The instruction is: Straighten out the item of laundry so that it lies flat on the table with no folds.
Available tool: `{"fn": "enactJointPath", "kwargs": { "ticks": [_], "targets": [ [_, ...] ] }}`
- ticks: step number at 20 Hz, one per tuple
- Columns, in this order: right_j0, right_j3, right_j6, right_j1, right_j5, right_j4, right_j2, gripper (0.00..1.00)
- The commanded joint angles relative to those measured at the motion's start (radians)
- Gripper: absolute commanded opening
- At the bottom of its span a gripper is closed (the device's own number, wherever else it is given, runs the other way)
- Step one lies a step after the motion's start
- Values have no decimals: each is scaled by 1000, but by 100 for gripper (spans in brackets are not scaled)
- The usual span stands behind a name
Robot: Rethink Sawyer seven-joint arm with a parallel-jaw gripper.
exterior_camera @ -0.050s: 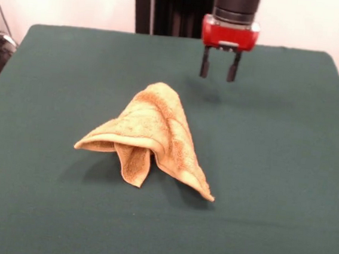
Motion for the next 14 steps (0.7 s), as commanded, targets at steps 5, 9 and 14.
{"fn": "enactJointPath", "kwargs": {
  "ticks": [5,9,14],
  "targets": [
    [-40,72,130,-185,171,-37,65,100],
    [-47,31,124,-149,178,-37,79,100],
    [-20,-25,163,-28,102,-11,121,100]
  ]
}}
